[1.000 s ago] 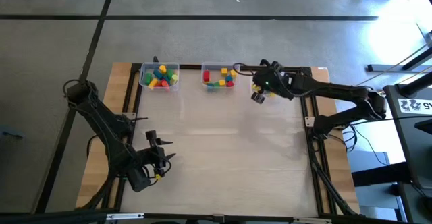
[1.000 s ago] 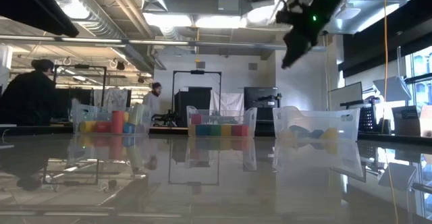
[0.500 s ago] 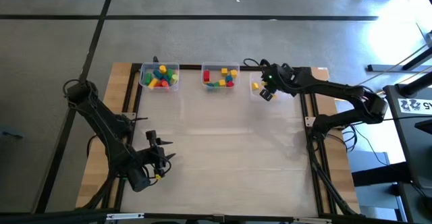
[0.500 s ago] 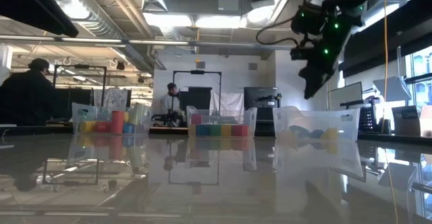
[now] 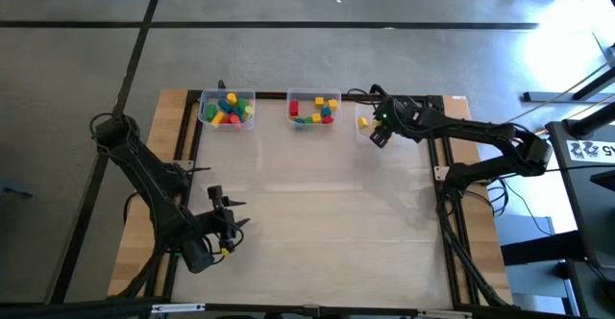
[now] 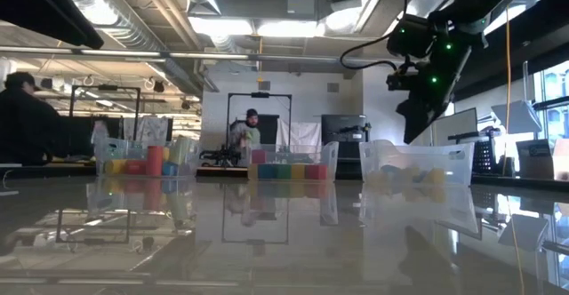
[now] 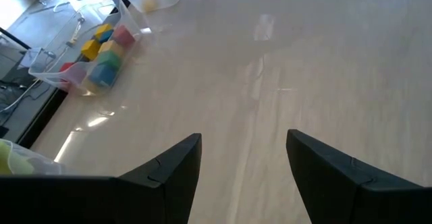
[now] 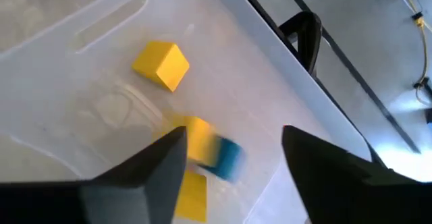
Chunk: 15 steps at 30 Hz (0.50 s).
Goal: Sort blocks by size
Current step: Put the triangular yellow block into the right bin, then put the triangular green block into the right bin
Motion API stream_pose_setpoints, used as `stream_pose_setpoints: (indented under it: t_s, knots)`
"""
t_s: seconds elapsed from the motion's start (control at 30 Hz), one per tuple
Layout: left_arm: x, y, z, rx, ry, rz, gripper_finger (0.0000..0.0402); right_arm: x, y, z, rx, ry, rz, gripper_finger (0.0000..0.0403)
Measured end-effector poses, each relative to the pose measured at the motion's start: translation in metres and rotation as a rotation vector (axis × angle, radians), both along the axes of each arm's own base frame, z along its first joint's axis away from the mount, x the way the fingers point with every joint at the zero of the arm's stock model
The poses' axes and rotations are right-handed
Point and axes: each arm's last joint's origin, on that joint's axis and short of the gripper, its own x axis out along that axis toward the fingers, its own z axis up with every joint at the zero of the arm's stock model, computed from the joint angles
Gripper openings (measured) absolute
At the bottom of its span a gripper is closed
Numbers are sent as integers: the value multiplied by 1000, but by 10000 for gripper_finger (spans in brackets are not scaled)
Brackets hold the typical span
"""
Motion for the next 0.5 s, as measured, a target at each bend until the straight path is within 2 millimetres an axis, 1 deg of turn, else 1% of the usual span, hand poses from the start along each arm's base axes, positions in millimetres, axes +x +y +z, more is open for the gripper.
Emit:
stream_pose_setpoints:
  t_s: [0.1,0.23,0.33,0.5]
  knots:
    - [0,0,0,-2,-1,1,213,0,0,0,2,-15,-14,270]
    - [0,-1,0,-17,10,-3,213,1,1,0,20,-23,1,302]
    - [0,-3,2,-66,72,-27,213,1,1,0,32,-33,11,313]
    - [1,-12,9,-244,233,-93,213,2,1,0,33,-36,13,316]
